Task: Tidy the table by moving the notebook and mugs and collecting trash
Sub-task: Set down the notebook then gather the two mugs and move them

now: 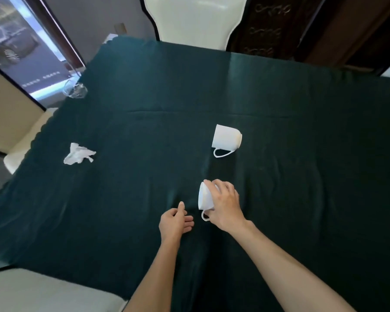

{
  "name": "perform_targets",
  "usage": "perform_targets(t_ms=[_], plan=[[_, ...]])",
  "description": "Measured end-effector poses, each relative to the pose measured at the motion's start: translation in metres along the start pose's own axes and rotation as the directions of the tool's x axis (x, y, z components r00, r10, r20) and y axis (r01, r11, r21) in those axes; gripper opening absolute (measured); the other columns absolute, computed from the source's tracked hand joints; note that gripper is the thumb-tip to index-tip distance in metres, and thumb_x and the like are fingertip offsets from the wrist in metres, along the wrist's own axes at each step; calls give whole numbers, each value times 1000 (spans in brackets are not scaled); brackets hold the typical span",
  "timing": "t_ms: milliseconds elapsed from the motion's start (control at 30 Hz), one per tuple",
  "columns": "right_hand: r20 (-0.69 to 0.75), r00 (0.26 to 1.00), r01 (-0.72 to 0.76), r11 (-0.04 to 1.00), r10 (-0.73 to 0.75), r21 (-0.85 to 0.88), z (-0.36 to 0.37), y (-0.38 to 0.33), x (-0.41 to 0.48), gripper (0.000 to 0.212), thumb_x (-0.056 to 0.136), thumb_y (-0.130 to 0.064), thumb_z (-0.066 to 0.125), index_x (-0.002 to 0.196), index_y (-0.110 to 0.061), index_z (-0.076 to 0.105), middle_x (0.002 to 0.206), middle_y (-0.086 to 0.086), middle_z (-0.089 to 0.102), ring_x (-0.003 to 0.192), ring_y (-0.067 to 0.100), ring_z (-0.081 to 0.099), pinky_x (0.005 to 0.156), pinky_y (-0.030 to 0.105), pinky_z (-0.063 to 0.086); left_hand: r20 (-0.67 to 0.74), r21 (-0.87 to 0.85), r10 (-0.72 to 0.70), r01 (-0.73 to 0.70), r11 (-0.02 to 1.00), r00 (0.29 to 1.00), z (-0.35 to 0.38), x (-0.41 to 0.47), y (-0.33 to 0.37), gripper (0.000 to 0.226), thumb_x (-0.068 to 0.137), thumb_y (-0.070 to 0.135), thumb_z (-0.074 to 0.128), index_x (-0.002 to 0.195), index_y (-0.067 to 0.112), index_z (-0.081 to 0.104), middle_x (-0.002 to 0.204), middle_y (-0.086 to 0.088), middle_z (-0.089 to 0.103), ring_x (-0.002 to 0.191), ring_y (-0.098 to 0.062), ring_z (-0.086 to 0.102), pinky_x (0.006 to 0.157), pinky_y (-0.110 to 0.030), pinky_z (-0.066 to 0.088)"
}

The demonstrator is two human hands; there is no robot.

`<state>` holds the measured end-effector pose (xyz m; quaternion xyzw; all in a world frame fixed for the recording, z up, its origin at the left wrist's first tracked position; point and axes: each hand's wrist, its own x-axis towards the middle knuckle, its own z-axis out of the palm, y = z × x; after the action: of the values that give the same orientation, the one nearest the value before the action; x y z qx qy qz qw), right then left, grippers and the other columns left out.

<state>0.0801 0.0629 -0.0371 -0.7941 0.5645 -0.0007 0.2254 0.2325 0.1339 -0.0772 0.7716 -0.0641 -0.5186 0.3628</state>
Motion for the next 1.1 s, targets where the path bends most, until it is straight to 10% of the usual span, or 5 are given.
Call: perform_targets(t_ms=[233,467,733,900,1100], plan=[[-49,997,-42,949,61,313,-6,-6,-7,94,62,-37,91,143,-24,44,140,-5,57,128,24,52,116,44,31,-16,40,39,-38,998,999,-18,12,11,49,97,50,65,88,3,74,69,-8,81,65,-24,81,64,-35,65],[-9,998,-44,857,57,513,-15,15,-40,84,67,-29,91,134,-22,41,119,-7,59,110,16,57,88,29,52,152,50,298,-308,950,943,13,-34,22,34,99,52,54,94,30,80,97,6,81,98,-19,76,87,-40,61],[17,999,-42,828,40,559,-23,48,-95,87,63,-32,91,135,-42,44,126,-8,48,115,-10,44,88,7,37,316,-108,277,-255,961,907,28,-95,8,25,104,31,58,103,27,82,104,4,82,101,-17,77,72,-30,64],[-7,998,-38,773,56,633,-13,61,-125,89,64,-25,91,140,-41,48,127,-11,58,117,6,58,96,31,56,300,-188,283,-234,954,911,31,-123,-23,22,103,26,62,111,24,82,111,0,82,103,-14,78,81,-39,66],[22,999,-37,754,30,656,4,65,-152,91,66,-29,90,144,-40,45,136,-14,58,122,0,56,94,17,52,252,-204,268,-220,954,930,22,-139,-56,20,102,23,64,106,28,83,111,0,82,106,-17,77,82,-39,66]])
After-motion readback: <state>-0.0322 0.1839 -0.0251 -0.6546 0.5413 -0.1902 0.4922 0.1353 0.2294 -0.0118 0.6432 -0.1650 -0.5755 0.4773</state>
